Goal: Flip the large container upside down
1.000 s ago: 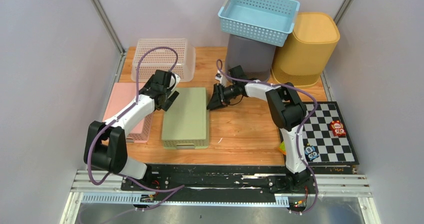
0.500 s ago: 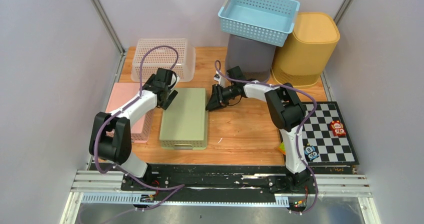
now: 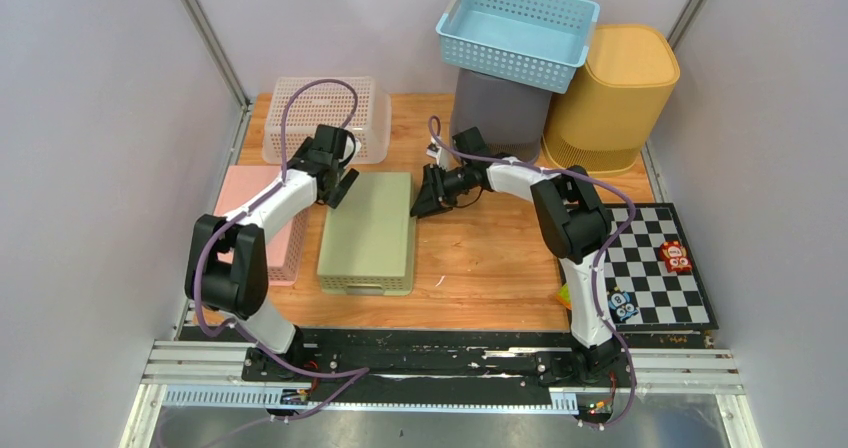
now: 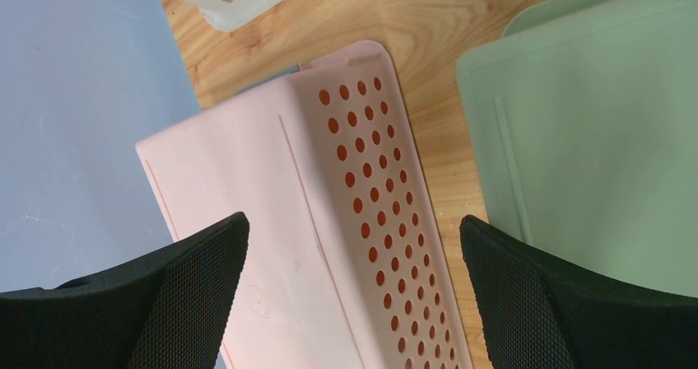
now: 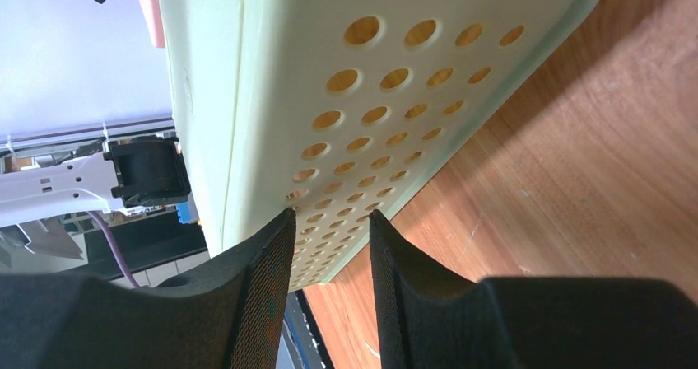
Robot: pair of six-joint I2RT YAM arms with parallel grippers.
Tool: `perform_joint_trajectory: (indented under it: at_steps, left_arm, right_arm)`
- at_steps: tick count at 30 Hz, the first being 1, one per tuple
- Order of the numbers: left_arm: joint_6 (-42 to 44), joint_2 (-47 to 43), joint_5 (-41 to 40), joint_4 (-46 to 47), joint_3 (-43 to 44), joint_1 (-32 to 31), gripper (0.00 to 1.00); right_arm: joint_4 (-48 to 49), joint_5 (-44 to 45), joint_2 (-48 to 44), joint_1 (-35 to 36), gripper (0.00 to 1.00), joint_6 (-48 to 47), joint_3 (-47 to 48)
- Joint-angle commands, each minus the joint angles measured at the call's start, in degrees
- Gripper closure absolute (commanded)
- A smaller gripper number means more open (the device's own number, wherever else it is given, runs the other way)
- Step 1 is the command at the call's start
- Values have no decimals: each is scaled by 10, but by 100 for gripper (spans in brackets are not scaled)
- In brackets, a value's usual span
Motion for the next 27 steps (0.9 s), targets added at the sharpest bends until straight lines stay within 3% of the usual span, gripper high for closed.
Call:
perform_joint_trajectory:
  at_steps: [1, 12, 27]
  left_arm:
    - [-23, 21, 53, -16, 22, -6, 0]
    - [-26, 57, 56, -20, 42, -6, 0]
    - [-25, 9, 22, -33, 23, -6, 0]
  right_arm:
    - [7, 3, 14, 10, 58, 5, 35]
    - [9, 11, 31, 14, 58, 8, 40]
    - [-14, 24, 51, 12, 58, -4, 74]
